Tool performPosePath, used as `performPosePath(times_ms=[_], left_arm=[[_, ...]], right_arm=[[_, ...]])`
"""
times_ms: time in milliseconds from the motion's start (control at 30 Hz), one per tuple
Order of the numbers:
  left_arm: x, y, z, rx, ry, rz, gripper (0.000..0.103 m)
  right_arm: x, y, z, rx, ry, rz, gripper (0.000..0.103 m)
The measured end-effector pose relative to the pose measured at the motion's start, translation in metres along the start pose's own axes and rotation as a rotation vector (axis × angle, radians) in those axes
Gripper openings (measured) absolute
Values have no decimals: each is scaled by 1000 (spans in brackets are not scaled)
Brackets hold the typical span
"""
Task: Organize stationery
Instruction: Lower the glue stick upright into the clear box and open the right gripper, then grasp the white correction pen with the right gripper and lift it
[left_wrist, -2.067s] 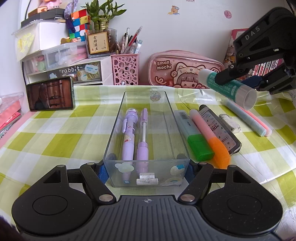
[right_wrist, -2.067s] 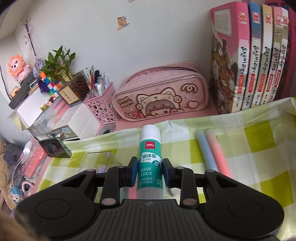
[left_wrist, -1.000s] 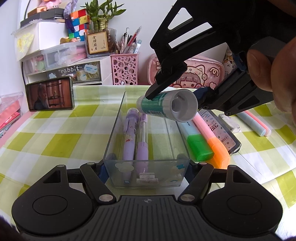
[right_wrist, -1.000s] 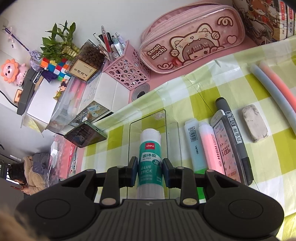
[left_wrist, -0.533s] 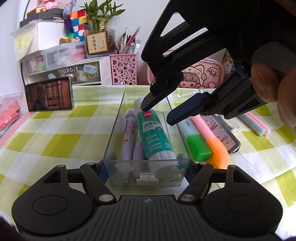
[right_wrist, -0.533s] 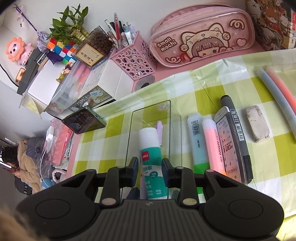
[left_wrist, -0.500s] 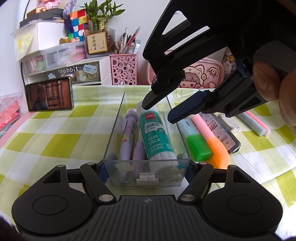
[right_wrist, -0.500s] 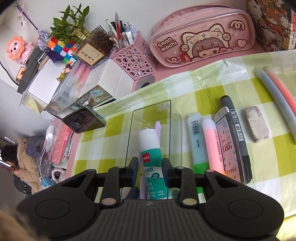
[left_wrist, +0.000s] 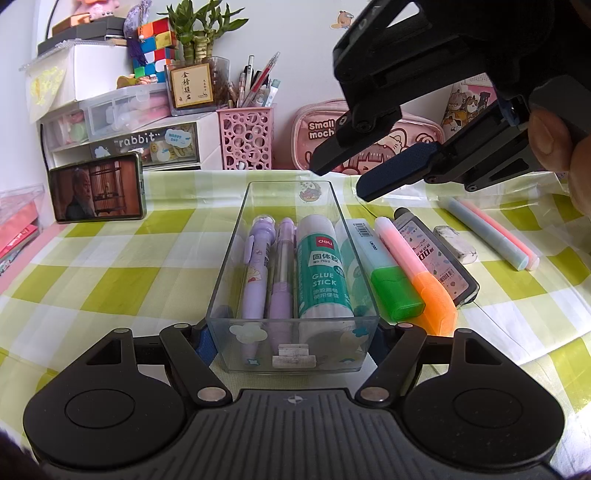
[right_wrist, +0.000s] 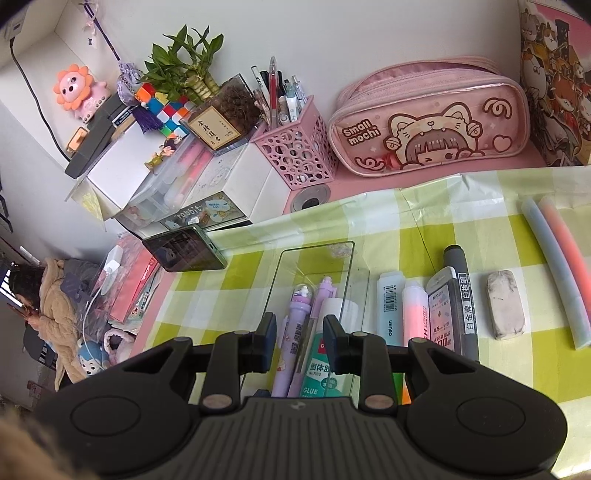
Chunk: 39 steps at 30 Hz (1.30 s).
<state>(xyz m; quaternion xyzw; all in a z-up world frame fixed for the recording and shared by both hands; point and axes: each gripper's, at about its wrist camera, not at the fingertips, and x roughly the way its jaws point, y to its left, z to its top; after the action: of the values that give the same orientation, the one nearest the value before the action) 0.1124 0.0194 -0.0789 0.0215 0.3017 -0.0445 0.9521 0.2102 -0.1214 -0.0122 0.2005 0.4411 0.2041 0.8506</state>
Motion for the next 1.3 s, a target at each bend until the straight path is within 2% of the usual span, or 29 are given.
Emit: performPosePath(times_ms=[100,267,400,533,667,933,1167,1233,1300], left_arm=[[0,0,0,0,0,0,73],[-1,-1,-1,1,0,1,73],[-1,-1,-1,4,-1,5,73],[-2,-2,-2,7,-2,8,73],[-2,-2,-2,8,-2,8,73],[-2,-2,-2,8,-2,8,73],[-2,-2,-2,8,-2,8,73],[-2,-2,-2,8,-2,8,73],[-2,-2,-2,8,-2,8,73]], right_arm=[[-13,-13,6,-21,-46,-43,47],[-32,-49,16,23,-86,-130,53],[-35,-69,13,13,-80,-192,53],[-31,-81,9,20,-56,-213,53],[-28,-78,4,-26,-47,-235,53],[-12,-48,-4,-142,7,-198,53],[2,-43,-7,-173,48,-237,53],[5,-42,-9,-182,46,-244,49],[6,-40,-9,-194,48,-262,38]])
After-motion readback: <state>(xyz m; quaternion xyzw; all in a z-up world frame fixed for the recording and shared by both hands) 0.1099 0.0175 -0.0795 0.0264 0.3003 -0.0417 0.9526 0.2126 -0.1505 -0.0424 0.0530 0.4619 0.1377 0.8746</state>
